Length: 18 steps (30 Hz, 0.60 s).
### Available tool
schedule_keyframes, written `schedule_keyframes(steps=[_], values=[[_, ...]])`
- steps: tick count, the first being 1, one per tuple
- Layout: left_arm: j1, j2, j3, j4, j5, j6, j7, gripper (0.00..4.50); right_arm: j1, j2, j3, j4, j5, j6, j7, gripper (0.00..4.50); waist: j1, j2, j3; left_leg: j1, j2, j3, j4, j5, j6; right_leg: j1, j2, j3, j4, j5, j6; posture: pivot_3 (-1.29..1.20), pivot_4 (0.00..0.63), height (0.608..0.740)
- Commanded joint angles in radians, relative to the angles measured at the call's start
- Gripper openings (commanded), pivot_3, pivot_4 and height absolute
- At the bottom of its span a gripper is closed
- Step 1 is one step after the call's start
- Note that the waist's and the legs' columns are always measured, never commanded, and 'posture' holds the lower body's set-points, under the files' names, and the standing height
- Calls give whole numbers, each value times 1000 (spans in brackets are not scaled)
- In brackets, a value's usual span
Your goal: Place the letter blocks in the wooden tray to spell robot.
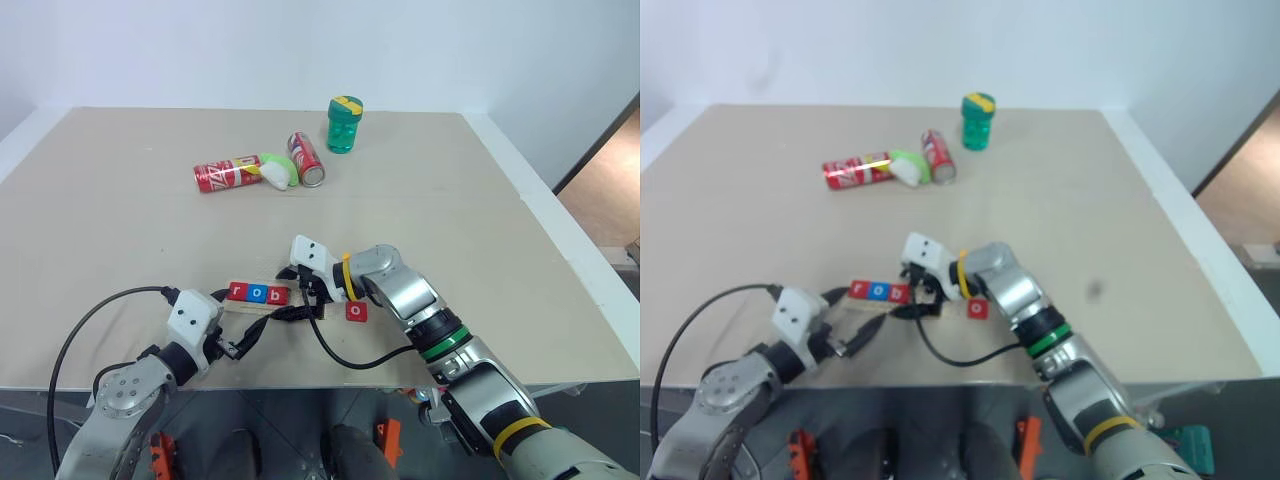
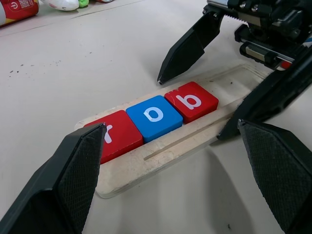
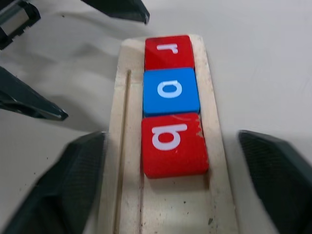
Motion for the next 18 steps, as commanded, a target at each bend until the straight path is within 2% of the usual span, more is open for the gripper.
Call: schedule_keyframes(steps=[1, 5, 9, 14, 18], values=[[-4, 24, 11, -19, 9, -58, -28, 4500, -6, 0, -61, -113, 56, 71, -17, 4466, 0, 0, 0, 0, 0, 0, 0, 0, 0, 0, 0, 0, 0, 0, 0, 0, 150, 740], [-11, 71, -8, -33, -21, -114, -128, 4500, -5, -29, -201, -250, 149, 207, -79, 4466, 1, 0, 0, -2, 0, -1, -1, 0, 0, -2, 0, -1, 0, 0, 1, 0, 150, 740], [-30, 151, -33, -56, -90, -112, -271, 4500, 68, -178, -300, -365, 232, 232, -17, 4466, 7, 0, 0, -4, -2, -3, -1, 0, 0, -2, -2, -2, -1, -2, -1, 0, 150, 740], [-71, 245, -61, -41, -154, -89, -418, 4500, 279, -405, -253, -466, 222, 101, 121, 4466, 6, 0, 0, -5, -6, -4, -1, -3, -2, 0, -5, -1, -2, -8, 3, 0, 150, 740], [-120, 274, -71, -14, -186, -69, -472, 4500, 364, -446, -242, -460, 205, -9, 117, 4466, -8, 1, 1, -4, -4, -3, -1, -5, -1, -1, -2, 1, -2, -7, 7, 0, 150, 740]])
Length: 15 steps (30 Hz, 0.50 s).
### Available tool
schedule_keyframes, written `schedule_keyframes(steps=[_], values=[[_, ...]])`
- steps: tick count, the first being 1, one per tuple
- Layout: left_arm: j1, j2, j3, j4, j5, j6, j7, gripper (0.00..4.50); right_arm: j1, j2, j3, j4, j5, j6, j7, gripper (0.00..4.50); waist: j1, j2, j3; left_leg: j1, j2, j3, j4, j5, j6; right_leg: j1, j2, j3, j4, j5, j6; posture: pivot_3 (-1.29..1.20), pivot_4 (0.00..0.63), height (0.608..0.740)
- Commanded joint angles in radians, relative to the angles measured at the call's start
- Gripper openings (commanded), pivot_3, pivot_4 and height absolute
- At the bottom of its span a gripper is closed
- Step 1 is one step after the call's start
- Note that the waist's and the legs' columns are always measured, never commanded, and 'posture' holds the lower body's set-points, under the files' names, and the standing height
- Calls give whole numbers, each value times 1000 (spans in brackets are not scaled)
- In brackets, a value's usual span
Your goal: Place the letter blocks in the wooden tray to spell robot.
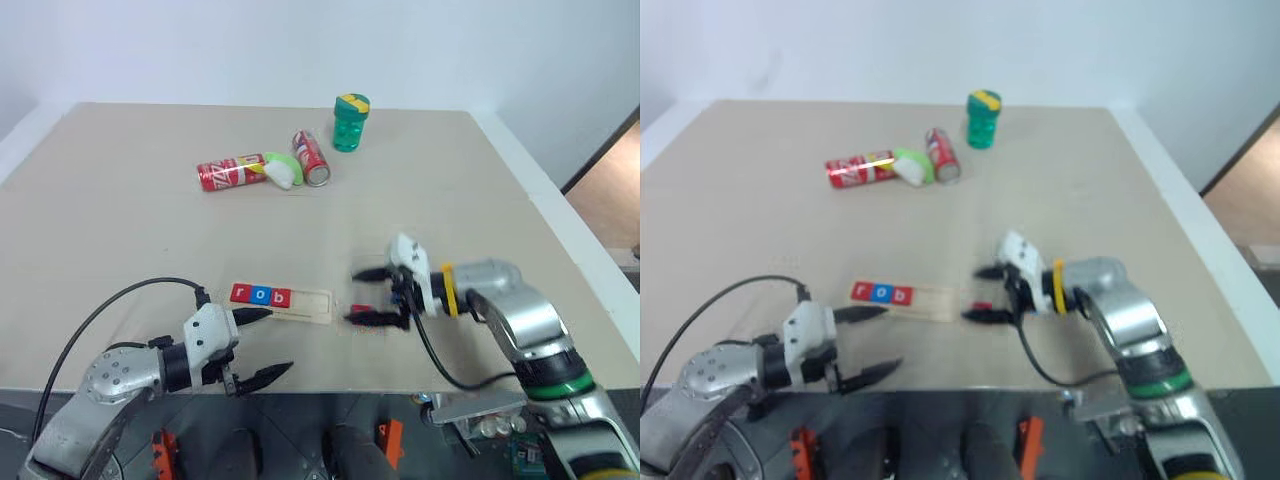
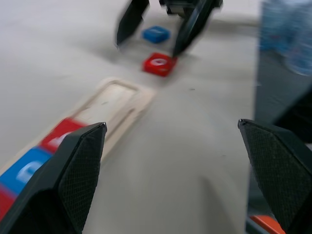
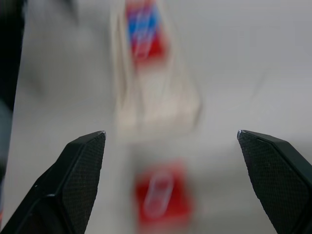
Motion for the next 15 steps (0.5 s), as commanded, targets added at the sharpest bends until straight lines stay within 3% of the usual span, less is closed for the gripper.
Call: schedule_keyframes(steps=[1, 4, 5, 7, 10, 15], values=[[-46, 7, -11, 8, -30, 6, -40, 4500, 11, -1, -4, -20, -25, -129, -19, 4466, -5, 0, 0, 0, 1, 0, 0, 0, 0, 0, 1, 0, 0, 0, -1, 0, 150, 740], [-90, -7, -18, 31, -37, 16, -40, 4500, 22, 26, 4, 46, -62, -200, -68, 4466, -4, 0, 0, 2, 3, -3, 1, 0, 0, 1, 4, -2, 1, 2, -2, 0, 150, 740], [-96, -9, -20, 35, -34, 13, -39, 4500, 25, 35, 3, 58, -64, -206, -81, 3928, -4, 0, 0, 2, 3, -3, 1, 0, 0, 2, 4, -2, 1, 2, -3, 0, 150, 740], [-102, -14, -24, 44, -24, 7, -36, 4500, 38, 44, 5, 71, -76, -231, -98, 3344, -4, 0, 0, 2, 3, -3, 2, 0, 0, 3, 4, -2, 1, 2, -3, 0, 150, 740], [-100, -15, -27, 55, -9, -3, -33, 4500, 74, 42, 5, 47, -73, -231, -110, 3344, -4, 0, 0, 2, 3, -1, 2, 0, 0, 3, 4, 0, 1, 2, -2, 0, 150, 740], [-76, -26, -17, 51, 6, -5, -1, 4500, 153, 31, 3, -39, -47, -189, -125, 1863, 0, 0, 0, 2, 3, -2, 2, 0, 0, 4, 4, 0, 1, 2, -1, 0, 150, 740]])
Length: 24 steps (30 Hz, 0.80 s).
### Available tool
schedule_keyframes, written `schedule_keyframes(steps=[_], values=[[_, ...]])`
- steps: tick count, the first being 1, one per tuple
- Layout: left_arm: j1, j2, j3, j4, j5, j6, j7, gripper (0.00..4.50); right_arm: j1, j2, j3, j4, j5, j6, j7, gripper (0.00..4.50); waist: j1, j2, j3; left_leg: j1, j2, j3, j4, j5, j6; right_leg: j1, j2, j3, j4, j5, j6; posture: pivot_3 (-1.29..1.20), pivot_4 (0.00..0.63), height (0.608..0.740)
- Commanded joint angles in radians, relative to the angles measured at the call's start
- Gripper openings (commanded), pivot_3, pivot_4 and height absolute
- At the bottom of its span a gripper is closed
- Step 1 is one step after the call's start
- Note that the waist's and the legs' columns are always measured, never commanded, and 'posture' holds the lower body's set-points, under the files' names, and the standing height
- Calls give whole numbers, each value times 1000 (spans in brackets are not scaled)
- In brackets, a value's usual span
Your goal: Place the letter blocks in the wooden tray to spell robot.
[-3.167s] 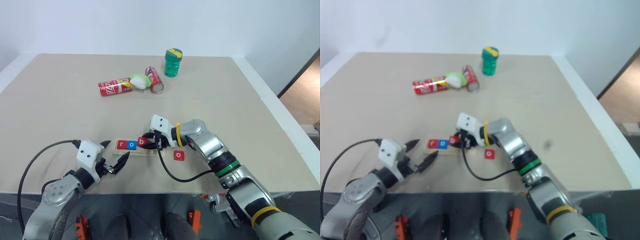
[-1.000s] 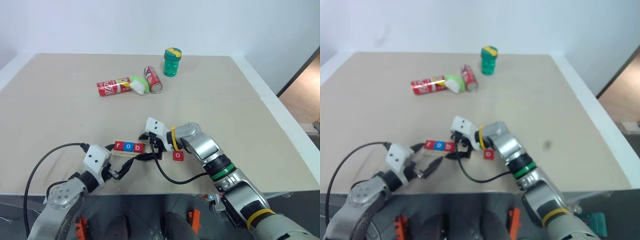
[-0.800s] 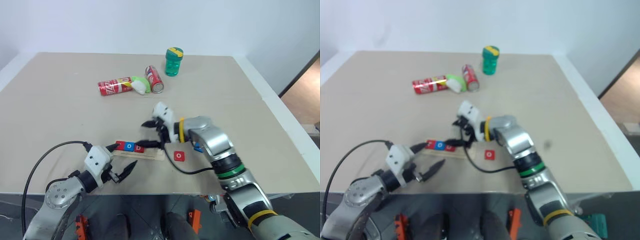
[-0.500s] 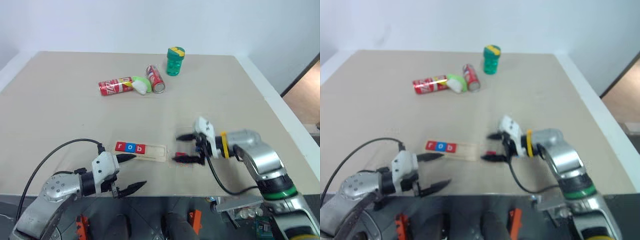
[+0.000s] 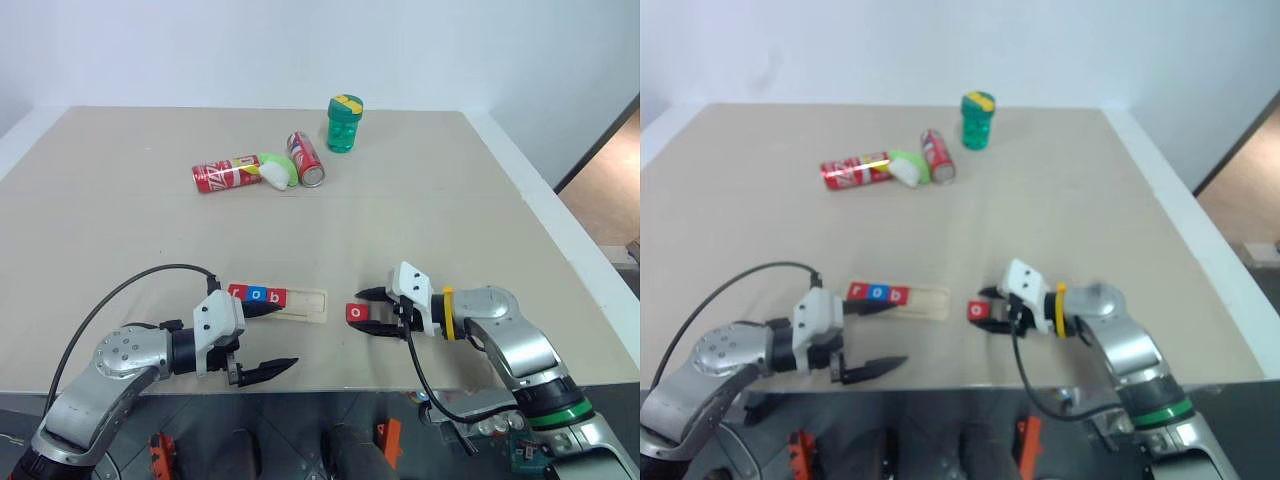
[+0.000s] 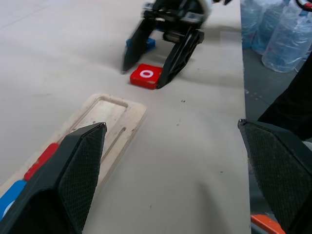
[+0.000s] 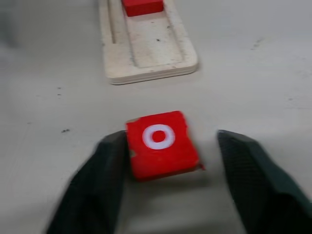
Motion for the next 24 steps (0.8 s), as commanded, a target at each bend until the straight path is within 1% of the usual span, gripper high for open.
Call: schedule_keyframes(steps=[1, 5, 7, 8, 11, 15, 18, 21, 24], values=[[26, -13, 15, -22, 11, -23, 31, 4500, 45, -11, 3, -67, 18, 42, -10, 1863, 0, 0, 0, 1, 0, 0, 0, 0, 0, 1, 0, 0, 0, 0, 0, 0, 150, 740], [57, -18, 21, -22, 30, -37, 51, 4500, 31, -26, -1, -90, 31, 63, -4, 1809, 2, 0, 0, 1, 0, 0, 0, 0, 0, 1, 0, 0, 0, 0, 0, 0, 150, 740], [66, -20, 28, -18, 42, -47, 67, 4500, 11, -26, -2, -92, 41, 69, 1, 1329, 3, 0, 0, 2, 0, 0, 1, 0, 0, 1, 0, 0, 0, 0, -1, 0, 150, 740], [70, -27, 34, -14, 48, -52, 82, 4500, -9, -21, -3, -87, 44, 66, 2, 1213, 3, 0, 0, 2, 0, 0, 1, 0, 0, 1, 0, 0, 0, 0, -1, 0, 150, 740], [79, -46, 51, -5, 58, -59, 119, 4500, -76, -1, -5, -67, 56, 87, 1, 1193, 2, 0, 0, 2, 0, 2, 1, 0, 0, 1, 0, 1, 0, -1, -4, 0, 150, 740], [96, -53, 53, 0, 84, -74, 146, 4500, -216, 30, 19, 2, 41, 82, 15, 1193, 1, 0, 0, 2, 1, 3, 2, 0, 0, 1, 0, 1, 0, 2, -2, 0, 150, 740], [99, -61, 57, -1, 88, -73, 157, 4500, -265, 42, 33, 35, 44, 79, 34, 1193, 5, 0, 0, 2, 1, 2, 2, 0, 0, 1, 0, 1, 0, 2, -2, 0, 150, 740], [119, -64, 66, -5, 97, -84, 169, 4500, -356, 86, 88, 105, 29, 48, 78, 1193, 9, 0, 0, 1, 1, 2, 1, 0, 0, 0, 0, 1, 0, 1, -1, 0, 150, 740], [133, -64, 67, -5, 104, -91, 177, 4500, -382, 121, 139, 140, 8, 31, 103, 1193, 7, 0, 0, 0, 1, 3, 1, 0, 0, -1, -1, 1, 0, 1, -1, 0, 150, 740]])
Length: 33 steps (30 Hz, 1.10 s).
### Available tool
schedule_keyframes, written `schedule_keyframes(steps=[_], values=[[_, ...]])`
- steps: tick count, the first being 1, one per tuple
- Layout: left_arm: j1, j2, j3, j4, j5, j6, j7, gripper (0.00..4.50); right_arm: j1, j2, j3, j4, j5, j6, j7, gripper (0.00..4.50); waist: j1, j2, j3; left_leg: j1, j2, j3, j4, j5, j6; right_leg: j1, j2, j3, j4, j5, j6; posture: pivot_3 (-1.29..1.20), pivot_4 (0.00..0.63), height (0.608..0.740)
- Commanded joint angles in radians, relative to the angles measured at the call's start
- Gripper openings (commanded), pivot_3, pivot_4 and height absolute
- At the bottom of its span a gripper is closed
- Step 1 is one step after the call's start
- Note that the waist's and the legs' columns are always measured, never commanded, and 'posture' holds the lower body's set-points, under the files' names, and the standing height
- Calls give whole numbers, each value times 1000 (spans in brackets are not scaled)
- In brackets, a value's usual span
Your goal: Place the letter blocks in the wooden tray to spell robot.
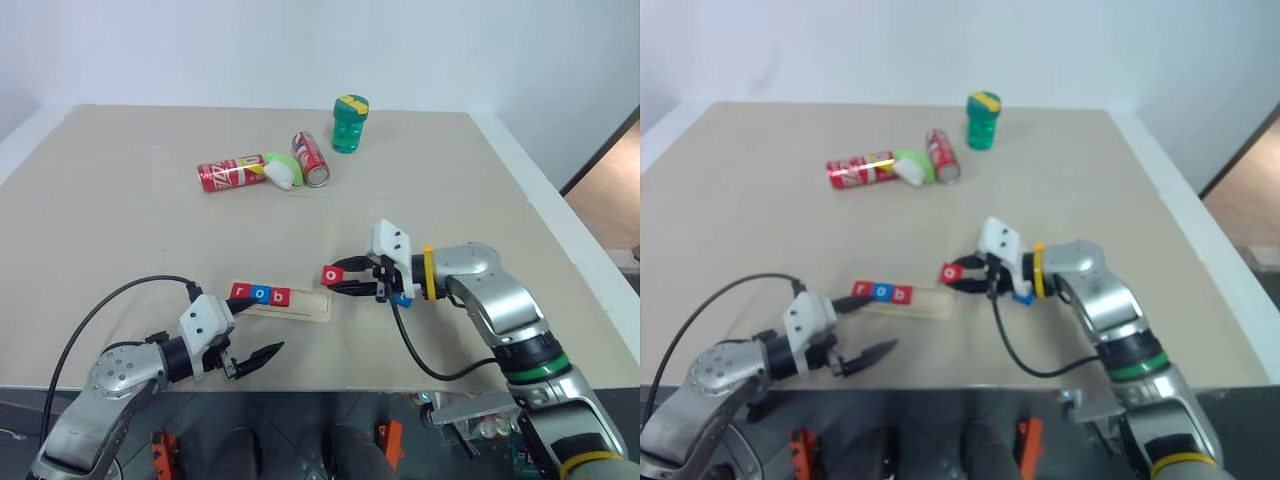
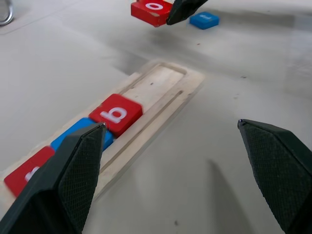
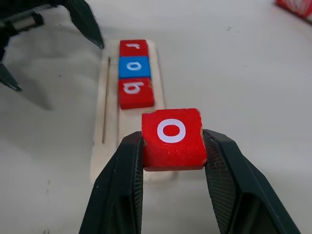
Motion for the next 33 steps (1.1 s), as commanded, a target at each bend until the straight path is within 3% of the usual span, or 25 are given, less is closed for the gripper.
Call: schedule_keyframes(steps=[1, 14, 31, 32, 33], values=[[15, -2, 19, -23, 9, -22, 14, 4500, -31, 27, 47, 15, -21, -33, 32, 1193, 1, 0, 0, 0, 0, 0, 0, 0, 0, 0, 0, -1, 0, 0, 0, 0, 150, 740], [34, -17, 47, -54, -12, -11, 45, 4500, -80, 139, 119, 193, -117, -85, -1, 1193, 1, 0, 0, 0, 0, 0, 1, 0, 0, 0, -1, -2, 0, 2, -1, 0, 150, 740], [19, -10, 37, -43, -3, -13, 46, 4500, -70, 143, 127, 199, -128, -27, 14, 1193, 1, 0, 0, 1, 1, 0, 1, 0, 0, 1, -1, -3, 0, 3, -2, 0, 150, 740], [18, -11, 37, -43, -3, -14, 46, 4500, -70, 144, 125, 195, -125, -19, 13, 2199, 1, 0, 0, 1, 1, 0, 1, 0, 0, 1, -1, -3, 0, 3, -2, 0, 150, 740], [19, -12, 37, -43, -3, -15, 46, 4500, -69, 147, 121, 189, -121, -12, 10, 2450, 1, 0, 0, 1, 1, 0, 1, 0, 0, 1, -1, -3, 0, 3, -2, 0, 150, 740]])
